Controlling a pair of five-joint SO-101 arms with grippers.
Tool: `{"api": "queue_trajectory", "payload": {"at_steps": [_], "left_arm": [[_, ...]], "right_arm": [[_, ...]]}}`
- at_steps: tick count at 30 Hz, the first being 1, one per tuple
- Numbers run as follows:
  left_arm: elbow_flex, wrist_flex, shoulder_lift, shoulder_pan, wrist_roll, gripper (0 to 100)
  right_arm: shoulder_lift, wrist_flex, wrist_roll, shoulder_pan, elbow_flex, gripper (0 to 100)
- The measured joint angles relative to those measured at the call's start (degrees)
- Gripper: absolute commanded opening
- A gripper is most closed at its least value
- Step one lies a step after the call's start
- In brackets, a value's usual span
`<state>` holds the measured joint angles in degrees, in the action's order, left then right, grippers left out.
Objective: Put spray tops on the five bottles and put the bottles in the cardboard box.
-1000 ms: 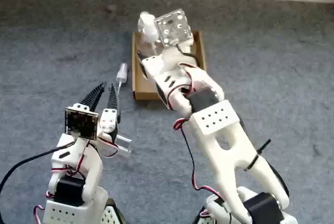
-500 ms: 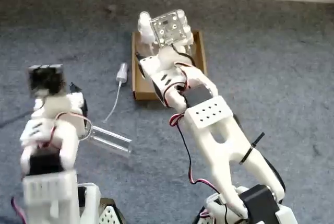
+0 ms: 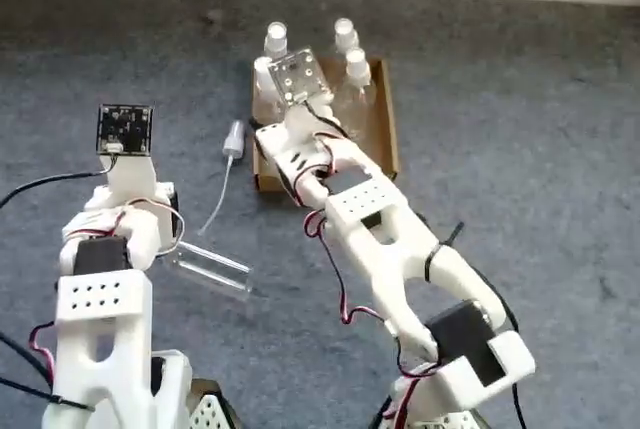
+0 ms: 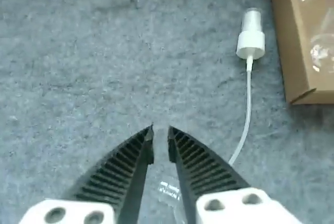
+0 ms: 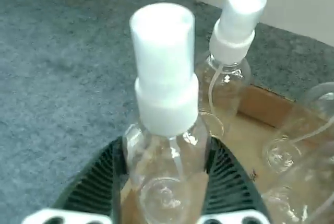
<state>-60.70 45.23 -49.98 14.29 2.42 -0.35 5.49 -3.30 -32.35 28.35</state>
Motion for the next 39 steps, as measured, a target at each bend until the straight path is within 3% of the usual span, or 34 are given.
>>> {"api": "queue_trajectory", "payload": {"at_steps": [10, 24, 39], "left_arm": [[-0.4, 0.0, 0.0, -0.2, 0.0, 0], [-1.0, 0.0, 0.0, -0.3, 0.0, 0], [-1.1, 0.0, 0.0, -1.2, 0.0, 0]], "right_arm": [[0.5, -5.0, 0.0, 0.2, 0.0, 0.4], [12.0, -5.5, -0.2, 1.4, -8.4, 0.4], [14.3, -5.6, -0.2, 1.5, -9.2, 0.7]]}}
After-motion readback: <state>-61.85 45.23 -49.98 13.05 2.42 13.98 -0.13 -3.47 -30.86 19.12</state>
